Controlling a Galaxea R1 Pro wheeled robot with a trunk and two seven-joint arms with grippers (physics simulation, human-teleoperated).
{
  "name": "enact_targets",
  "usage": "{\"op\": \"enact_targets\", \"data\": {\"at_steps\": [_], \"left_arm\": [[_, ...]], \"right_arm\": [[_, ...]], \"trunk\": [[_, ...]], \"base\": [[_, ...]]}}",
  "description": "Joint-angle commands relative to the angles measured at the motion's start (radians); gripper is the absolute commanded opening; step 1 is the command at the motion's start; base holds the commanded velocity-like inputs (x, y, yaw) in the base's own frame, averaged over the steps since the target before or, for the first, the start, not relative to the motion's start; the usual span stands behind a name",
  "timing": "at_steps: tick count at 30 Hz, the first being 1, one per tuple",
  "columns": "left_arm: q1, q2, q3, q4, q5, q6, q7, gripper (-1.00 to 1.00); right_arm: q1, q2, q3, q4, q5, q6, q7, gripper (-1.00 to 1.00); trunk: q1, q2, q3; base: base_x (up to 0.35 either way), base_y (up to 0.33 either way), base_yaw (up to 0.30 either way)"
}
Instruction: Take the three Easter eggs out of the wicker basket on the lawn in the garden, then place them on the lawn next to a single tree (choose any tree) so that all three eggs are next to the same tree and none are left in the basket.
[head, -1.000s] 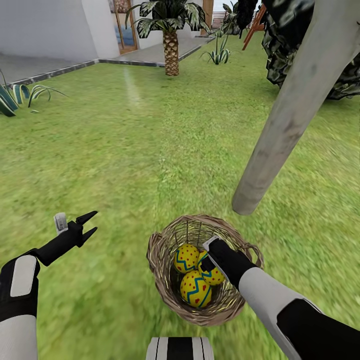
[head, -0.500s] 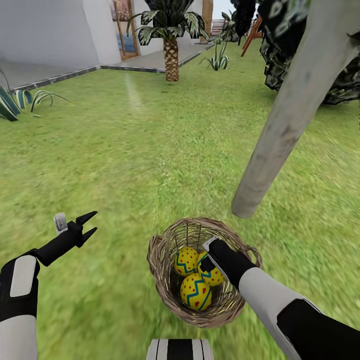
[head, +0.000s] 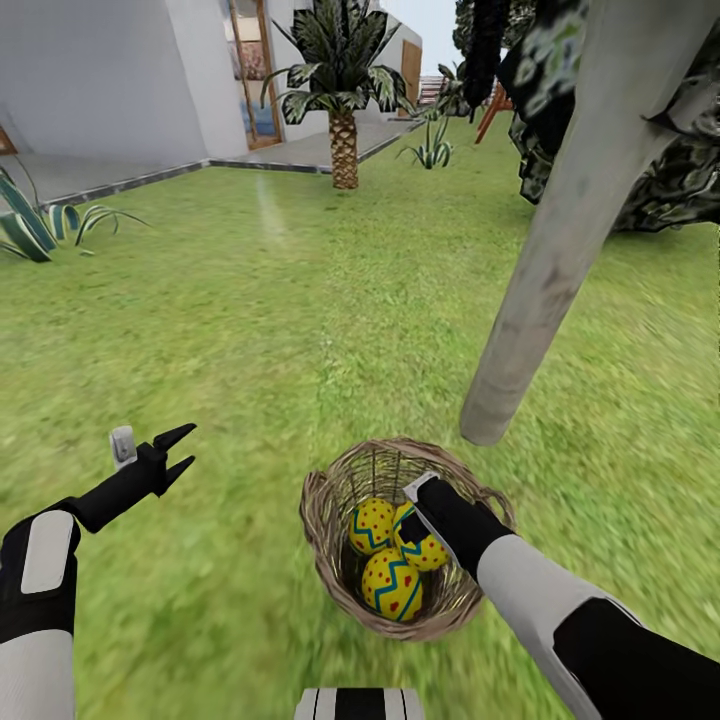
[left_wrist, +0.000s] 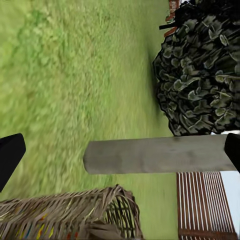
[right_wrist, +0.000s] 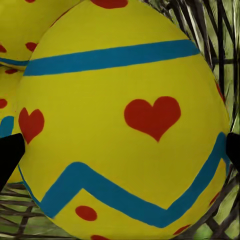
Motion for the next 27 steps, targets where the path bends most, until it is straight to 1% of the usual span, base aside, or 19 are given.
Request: {"op": "enact_targets", "data": {"at_steps": [1, 4, 6, 9, 12, 14, 15, 17, 18, 19, 20, 21, 24, 27], "left_arm": [[-0.001, 0.0, 0.002, 0.0, -0.006, 0.006, -0.006, 1.0], [-0.001, 0.0, 0.002, 0.0, -0.006, 0.006, -0.006, 1.0], [-0.001, 0.0, 0.001, 0.001, -0.006, 0.006, -0.006, 1.0], [-0.001, 0.0, 0.001, 0.0, -0.006, 0.006, -0.006, 1.0], [-0.001, 0.0, 0.001, 0.0, -0.006, 0.006, -0.006, 1.0], [-0.001, 0.0, 0.001, 0.001, -0.006, 0.006, -0.006, 1.0], [-0.001, 0.0, 0.001, 0.0, -0.006, 0.006, -0.006, 1.0], [-0.001, 0.0, 0.001, 0.0, -0.006, 0.006, -0.006, 1.0], [-0.001, 0.0, 0.001, 0.001, -0.006, 0.006, -0.006, 1.0], [-0.001, 0.0, 0.001, 0.0, -0.006, 0.006, -0.006, 1.0], [-0.001, 0.0, 0.001, 0.0, -0.006, 0.006, -0.006, 1.0], [-0.001, 0.0, 0.001, 0.0, -0.006, 0.006, -0.006, 1.0], [-0.001, 0.0, 0.001, 0.0, -0.006, 0.006, -0.006, 1.0], [-0.001, 0.0, 0.001, 0.0, -0.006, 0.006, -0.006, 1.0]], "right_arm": [[0.001, 0.0, 0.006, -0.002, 0.002, 0.004, 0.006, -1.0], [0.004, 0.007, 0.007, -0.004, 0.003, 0.003, 0.009, -1.0], [0.004, 0.007, 0.007, -0.007, 0.003, 0.004, 0.026, -1.0], [0.004, 0.002, 0.002, -0.008, 0.003, 0.005, 0.098, -1.0], [0.004, -0.001, 0.0, -0.011, 0.002, 0.009, 0.21, -1.0], [0.004, 0.0, -0.001, -0.013, 0.002, 0.01, 0.22, -1.0], [0.003, -0.002, -0.003, -0.053, -0.003, 0.015, 0.221, -1.0], [0.002, -0.004, -0.002, -0.121, -0.033, 0.05, 0.221, -1.0], [0.002, -0.005, -0.002, -0.146, -0.061, 0.066, 0.221, -1.0], [0.002, -0.008, -0.001, -0.157, -0.077, 0.072, 0.221, -1.0], [0.002, -0.019, -0.001, -0.166, -0.089, 0.076, 0.221, -1.0], [0.003, -0.025, -0.001, -0.169, -0.093, 0.078, 0.221, -1.0], [0.003, -0.027, -0.001, -0.17, -0.095, 0.078, 0.221, -1.0], [0.003, -0.027, -0.001, -0.17, -0.095, 0.078, 0.221, -1.0]], "trunk": [[-0.001, 0.0, 0.003], [-0.002, 0.001, 0.015], [-0.003, 0.001, 0.023], [-0.004, 0.002, 0.034], [-0.006, 0.003, 0.046], [-0.006, 0.003, 0.053], [-0.007, 0.003, 0.057], [-0.008, 0.004, 0.065], [-0.008, 0.004, 0.069], [-0.009, 0.004, 0.073], [-0.009, 0.004, 0.077], [-0.01, 0.005, 0.081], [-0.011, 0.005, 0.092], [-0.012, 0.006, 0.104]], "base": [[-0.002, 0.0, 0.0], [0.0, 0.0, 0.0], [0.0, 0.0, 0.0], [0.0, 0.0, 0.0], [0.0, 0.0, 0.0], [0.0, 0.0, 0.0], [0.0, 0.0, 0.0], [0.0, 0.0, 0.0], [0.0, 0.0, 0.0], [0.0, 0.0, 0.0], [0.0, 0.0, 0.0], [0.0, 0.0, 0.0], [-0.006, 0.0, 0.0], [-0.284, 0.0, 0.0]]}}
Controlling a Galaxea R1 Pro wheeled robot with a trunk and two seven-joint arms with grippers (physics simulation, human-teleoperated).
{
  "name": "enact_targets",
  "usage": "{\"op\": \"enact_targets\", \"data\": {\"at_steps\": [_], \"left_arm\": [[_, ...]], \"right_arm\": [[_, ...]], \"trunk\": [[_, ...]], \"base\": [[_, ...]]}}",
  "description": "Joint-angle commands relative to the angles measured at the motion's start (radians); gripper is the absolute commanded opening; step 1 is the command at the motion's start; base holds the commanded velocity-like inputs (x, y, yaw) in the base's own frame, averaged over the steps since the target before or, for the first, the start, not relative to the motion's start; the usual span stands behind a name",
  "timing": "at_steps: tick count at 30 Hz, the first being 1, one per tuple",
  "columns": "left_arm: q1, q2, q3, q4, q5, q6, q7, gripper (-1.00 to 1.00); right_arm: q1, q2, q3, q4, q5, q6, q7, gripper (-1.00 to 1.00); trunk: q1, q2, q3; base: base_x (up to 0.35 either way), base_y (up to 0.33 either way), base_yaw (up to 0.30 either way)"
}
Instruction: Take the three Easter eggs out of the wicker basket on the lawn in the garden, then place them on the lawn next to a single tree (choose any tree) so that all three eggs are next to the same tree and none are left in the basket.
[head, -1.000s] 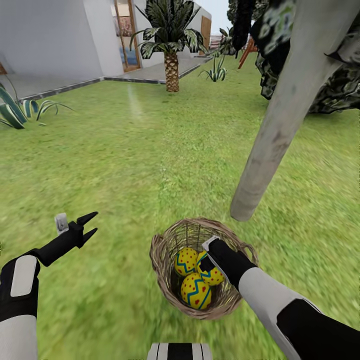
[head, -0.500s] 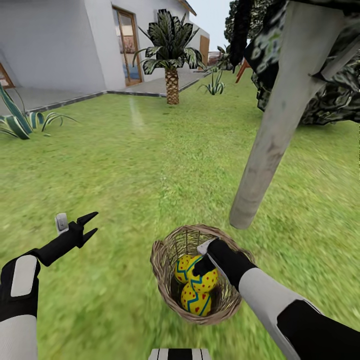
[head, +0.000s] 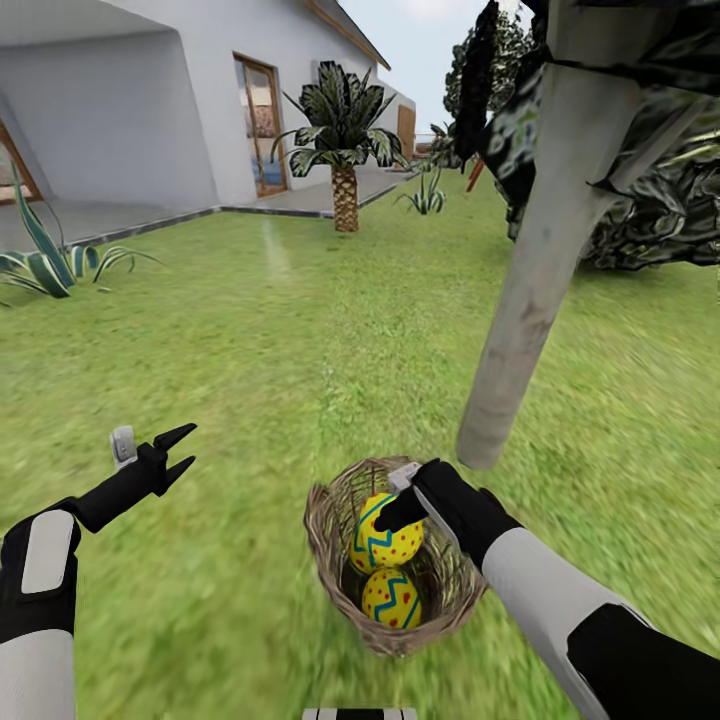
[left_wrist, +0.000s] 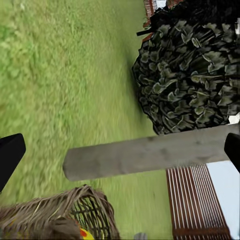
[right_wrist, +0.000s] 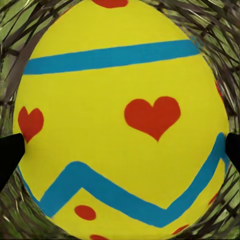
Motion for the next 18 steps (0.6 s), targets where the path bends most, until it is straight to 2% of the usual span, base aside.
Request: {"op": "enact_targets", "data": {"at_steps": [1, 6, 11, 13, 15, 16, 18], "left_arm": [[-0.001, 0.0, 0.002, 0.0, -0.006, 0.006, -0.006, 1.0], [-0.001, 0.0, 0.003, 0.0, -0.006, 0.006, -0.006, 1.0], [-0.001, 0.001, 0.009, 0.0, -0.004, 0.006, -0.007, 1.0], [-0.001, 0.001, 0.01, 0.0, -0.004, 0.006, -0.008, 1.0], [-0.001, 0.001, 0.01, 0.0, -0.004, 0.006, -0.008, 1.0], [-0.001, 0.001, 0.009, 0.0, -0.004, 0.006, -0.008, 1.0], [-0.001, 0.001, 0.009, 0.0, -0.004, 0.006, -0.008, 1.0]], "right_arm": [[-0.001, -0.001, 0.003, -0.001, -0.006, 0.004, -0.002, -1.0], [-0.001, -0.002, 0.003, 0.001, -0.007, 0.004, -0.002, -1.0], [-0.002, -0.005, 0.002, 0.0, -0.007, 0.003, -0.002, -1.0], [-0.001, -0.02, -0.009, 0.0, -0.007, -0.001, -0.002, -1.0], [-0.001, -0.033, -0.088, -0.001, -0.007, -0.004, -0.002, -1.0], [0.0, -0.035, -0.148, -0.001, -0.006, -0.004, -0.002, -1.0], [-0.001, -0.037, -0.191, -0.001, -0.006, -0.003, -0.002, -1.0]], "trunk": [[-0.001, 0.0, 0.003], [-0.013, 0.021, 0.02], [-0.033, 0.056, 0.036], [-0.04, 0.07, 0.042], [-0.048, 0.084, 0.049], [-0.052, 0.091, 0.052], [-0.059, 0.105, 0.058]], "base": [[-0.334, 0.0, 0.0], [-0.306, 0.0, 0.0], [-0.028, 0.0, 0.0], [-0.001, 0.0, 0.0], [0.0, 0.0, 0.0], [0.0, 0.0, 0.0], [0.0, 0.0, 0.0]]}}
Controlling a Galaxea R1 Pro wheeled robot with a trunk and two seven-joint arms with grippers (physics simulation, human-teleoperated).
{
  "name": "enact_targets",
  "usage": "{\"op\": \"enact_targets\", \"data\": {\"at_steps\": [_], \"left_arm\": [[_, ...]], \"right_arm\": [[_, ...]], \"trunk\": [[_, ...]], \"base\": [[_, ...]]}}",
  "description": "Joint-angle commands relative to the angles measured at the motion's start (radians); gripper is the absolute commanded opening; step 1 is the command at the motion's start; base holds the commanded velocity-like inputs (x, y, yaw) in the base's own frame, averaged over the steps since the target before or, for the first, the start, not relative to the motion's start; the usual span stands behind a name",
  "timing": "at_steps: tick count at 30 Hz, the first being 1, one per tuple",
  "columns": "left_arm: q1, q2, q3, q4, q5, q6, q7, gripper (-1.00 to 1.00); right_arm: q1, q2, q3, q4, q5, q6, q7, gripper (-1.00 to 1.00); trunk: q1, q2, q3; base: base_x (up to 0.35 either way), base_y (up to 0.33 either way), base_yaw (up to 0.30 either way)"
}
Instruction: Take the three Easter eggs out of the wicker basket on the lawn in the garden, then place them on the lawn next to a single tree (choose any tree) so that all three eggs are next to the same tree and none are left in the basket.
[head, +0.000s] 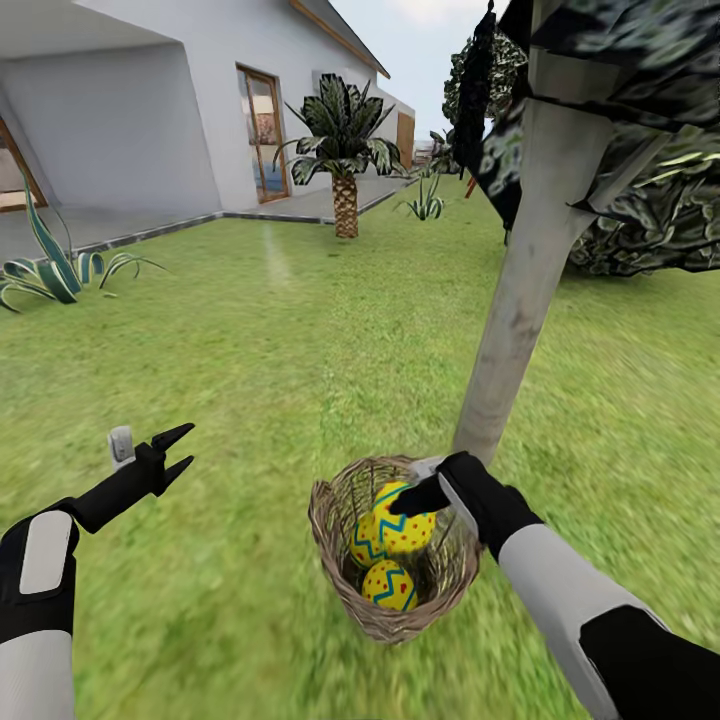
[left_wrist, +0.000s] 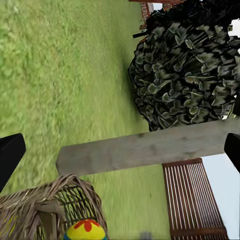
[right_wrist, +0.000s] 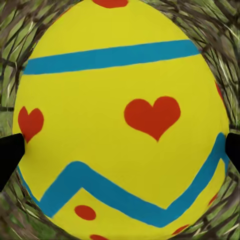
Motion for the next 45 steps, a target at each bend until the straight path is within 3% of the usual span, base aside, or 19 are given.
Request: {"op": "enact_targets", "data": {"at_steps": [1, 3, 4, 6, 8, 12, 13, 15, 16, 19, 20, 23, 24, 26, 28, 30, 33, 40, 45], "left_arm": [[-0.001, -0.001, 0.002, 0.0, -0.005, 0.006, -0.006, 1.0], [-0.001, -0.001, 0.0, 0.0, -0.005, 0.006, -0.006, 1.0], [-0.001, -0.002, -0.001, 0.0, -0.005, 0.006, -0.005, 1.0], [-0.001, -0.002, -0.002, 0.0, -0.005, 0.006, -0.005, 1.0], [-0.001, -0.002, -0.004, 0.001, -0.006, 0.005, -0.005, 1.0], [-0.001, -0.002, -0.004, 0.002, -0.007, 0.005, -0.005, 1.0], [-0.001, -0.002, -0.004, 0.002, -0.007, 0.004, -0.005, 1.0], [-0.001, -0.003, -0.005, 0.002, -0.007, 0.004, -0.004, 1.0], [-0.001, -0.003, -0.005, 0.002, -0.007, 0.004, -0.004, 1.0], [-0.001, -0.012, -0.007, 0.001, -0.008, 0.004, -0.004, 1.0], [-0.001, -0.019, -0.016, 0.002, -0.008, 0.004, -0.003, 1.0], [-0.001, -0.024, -0.082, 0.028, -0.006, 0.004, -0.003, 1.0], [-0.001, -0.025, -0.092, 0.033, -0.005, 0.004, -0.004, 1.0], [-0.001, -0.034, -0.136, 0.045, -0.009, -0.004, 0.007, 1.0], [-0.001, -0.05, -0.234, 0.052, -0.003, -0.022, 0.022, 1.0], [-0.001, -0.053, -0.257, 0.051, -0.002, -0.024, 0.023, 1.0], [-0.001, -0.045, -0.255, 0.046, 0.002, -0.02, 0.015, 1.0], [-0.001, -0.046, -0.258, 0.047, 0.004, -0.004, -0.005, 1.0], [-0.001, -0.044, -0.257, 0.048, 0.004, -0.004, -0.012, 1.0]], "right_arm": [[-0.001, -0.001, -0.007, -0.001, -0.008, 0.006, -0.002, -1.0], [-0.001, -0.002, -0.013, -0.001, -0.008, 0.006, 0.005, -1.0], [-0.001, -0.002, -0.014, -0.001, -0.008, 0.007, 0.048, -1.0], [-0.001, -0.019, -0.014, -0.001, -0.006, 0.007, 0.218, -1.0], [-0.001, -0.06, -0.015, -0.001, -0.006, 0.003, 0.397, -1.0], [-0.001, -0.096, -0.027, -0.003, -0.007, -0.001, 0.567, -1.0], [-0.001, -0.116, -0.053, -0.004, -0.008, -0.002, 0.61, -1.0], [-0.001, -0.16, -0.15, -0.003, -0.008, -0.004, 0.698, -1.0], [0.0, -0.172, -0.173, -0.003, -0.007, -0.004, 0.721, -1.0], [0.001, -0.211, -0.197, -0.003, -0.008, -0.003, 0.769, -1.0], [0.002, -0.222, -0.203, -0.003, -0.008, -0.003, 0.825, -1.0], [0.002, -0.246, -0.206, -0.002, -0.009, -0.003, 0.956, -1.0], [0.003, -0.258, -0.209, -0.003, -0.009, -0.004, 0.971, -1.0], [0.004, -0.275, -0.279, -0.002, -0.009, -0.007, 0.988, -1.0], [0.004, -0.278, -0.37, -0.002, -0.009, -0.007, 0.992, -1.0], [0.004, -0.289, -0.397, -0.002, -0.01, -0.005, 1.0, -1.0], [0.005, -0.314, -0.489, -0.001, -0.009, -0.001, 1.075, -1.0], [0.025, -0.319, -0.512, 0.017, 0.001, -0.007, 1.098, -1.0], [0.034, -0.272, -0.511, 0.017, 0.001, -0.008, 1.071, -1.0]], "trunk": [[-0.004, 0.007, 0.002], [-0.012, 0.021, 0.009], [-0.016, 0.028, 0.012], [-0.023, 0.042, 0.018], [-0.031, 0.056, 0.024], [-0.046, 0.084, 0.037], [-0.05, 0.091, 0.04], [-0.058, 0.105, 0.046], [-0.062, 0.112, 0.049], [-0.073, 0.133, 0.059], [-0.077, 0.14, 0.062], [-0.088, 0.161, 0.071], [-0.092, 0.168, 0.074], [-0.1, 0.182, 0.081], [-0.108, 0.196, 0.087], [-0.108, 0.196, 0.089], [-0.108, 0.196, 0.091], [-0.108, 0.196, 0.096], [-0.108, 0.196, 0.1]], "base": [[0.0, 0.0, 0.0], [0.0, 0.0, 0.0], [0.0, 0.0, 0.0], [0.0, 0.0, 0.0], [0.0, 0.0, 0.0], [0.0, 0.0, 0.0], [0.0, 0.0, 0.0], [0.0, 0.0, 0.0], [0.0, 0.0, 0.0], [0.0, 0.0, 0.0], [0.0, 0.0, 0.0], [0.0, 0.0, 0.0], [0.0, 0.0, 0.0], [0.0, 0.0, 0.0], [0.0, 0.0, -0.114], [0.0, 0.0, -0.259], [0.0, 0.0, -0.276], [0.0, 0.0, -0.28], [0.0, 0.0, -0.281]]}}
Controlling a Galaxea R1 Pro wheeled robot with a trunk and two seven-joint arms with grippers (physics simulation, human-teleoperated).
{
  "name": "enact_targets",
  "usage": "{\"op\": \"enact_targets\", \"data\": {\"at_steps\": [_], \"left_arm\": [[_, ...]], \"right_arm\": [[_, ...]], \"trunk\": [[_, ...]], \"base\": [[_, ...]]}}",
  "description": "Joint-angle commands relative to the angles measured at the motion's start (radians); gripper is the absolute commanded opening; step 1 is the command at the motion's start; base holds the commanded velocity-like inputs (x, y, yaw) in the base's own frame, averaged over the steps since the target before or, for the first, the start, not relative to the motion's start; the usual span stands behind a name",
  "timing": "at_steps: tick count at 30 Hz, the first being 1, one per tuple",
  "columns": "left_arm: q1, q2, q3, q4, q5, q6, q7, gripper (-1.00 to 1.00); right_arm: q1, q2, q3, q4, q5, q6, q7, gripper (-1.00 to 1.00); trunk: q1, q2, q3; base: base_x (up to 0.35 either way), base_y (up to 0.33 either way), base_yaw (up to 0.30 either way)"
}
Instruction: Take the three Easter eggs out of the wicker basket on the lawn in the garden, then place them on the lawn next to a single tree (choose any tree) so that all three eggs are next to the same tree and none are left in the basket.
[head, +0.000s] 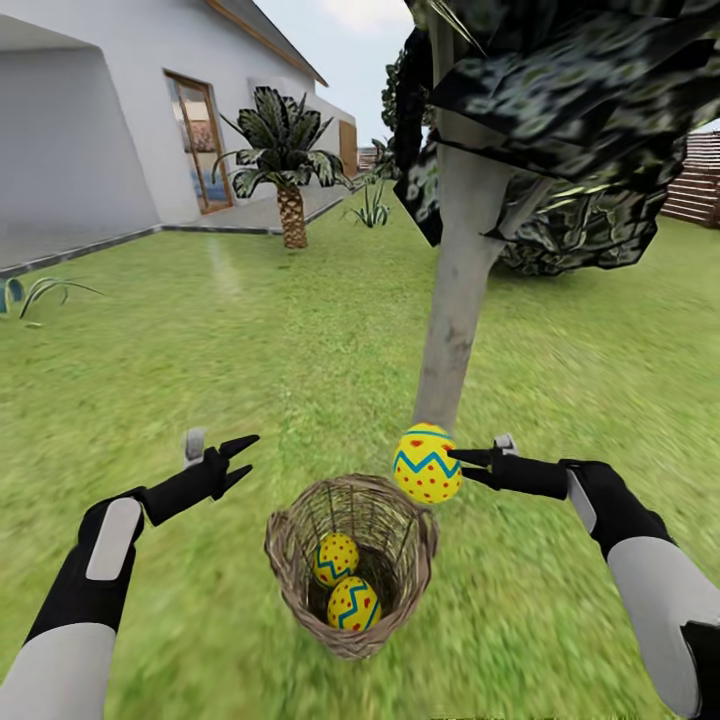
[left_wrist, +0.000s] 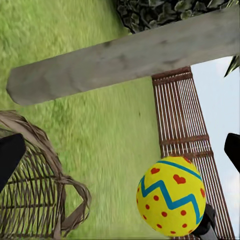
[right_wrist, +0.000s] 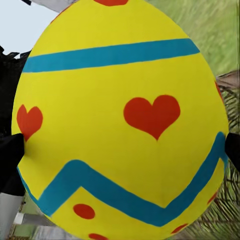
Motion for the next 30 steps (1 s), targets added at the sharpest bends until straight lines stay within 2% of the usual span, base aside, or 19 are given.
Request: {"op": "enact_targets", "data": {"at_steps": [1, 5, 9, 15, 19, 23, 30], "left_arm": [[-0.001, -0.001, 0.002, 0.001, -0.004, 0.006, -0.006, 1.0], [-0.001, -0.004, 0.002, 0.008, 0.002, 0.005, -0.007, 1.0], [-0.001, -0.006, 0.0, 0.013, 0.059, 0.003, -0.004, 1.0], [-0.001, -0.009, -0.004, 0.015, 0.066, 0.003, -0.003, 1.0], [-0.001, -0.01, -0.005, 0.015, 0.065, 0.003, 0.001, 1.0], [-0.001, -0.011, -0.006, 0.017, 0.064, 0.001, 0.003, 1.0], [-0.001, -0.011, -0.004, 0.018, 0.066, -0.004, 0.001, 1.0]], "right_arm": [[-0.001, 0.001, -0.001, 0.001, -0.005, 0.008, 0.0, -1.0], [-0.001, 0.002, -0.002, 0.001, -0.009, 0.008, -0.002, -1.0], [-0.001, 0.002, -0.002, 0.001, -0.01, 0.008, -0.003, -1.0], [-0.001, 0.002, -0.002, 0.001, -0.011, 0.008, -0.003, -1.0], [-0.001, 0.003, -0.002, 0.0, -0.005, 0.008, -0.014, -1.0], [-0.001, 0.002, -0.005, -0.01, -0.01, -0.019, -0.226, -1.0], [-0.001, 0.004, -0.007, -0.011, -0.013, -0.022, -0.355, -1.0]], "trunk": [[0.0, 0.0, 0.0], [0.0, 0.0, 0.003], [-0.012, 0.021, 0.015], [-0.035, 0.063, 0.037], [-0.05, 0.091, 0.05], [-0.065, 0.119, 0.062], [-0.069, 0.126, 0.066]], "base": [[0.0, 0.0, -0.281], [0.0, 0.0, -0.281], [0.0, 0.0, -0.281], [0.0, 0.0, -0.26], [0.0, 0.0, -0.033], [0.0, 0.0, -0.001], [0.0, 0.0, -0.047]]}}
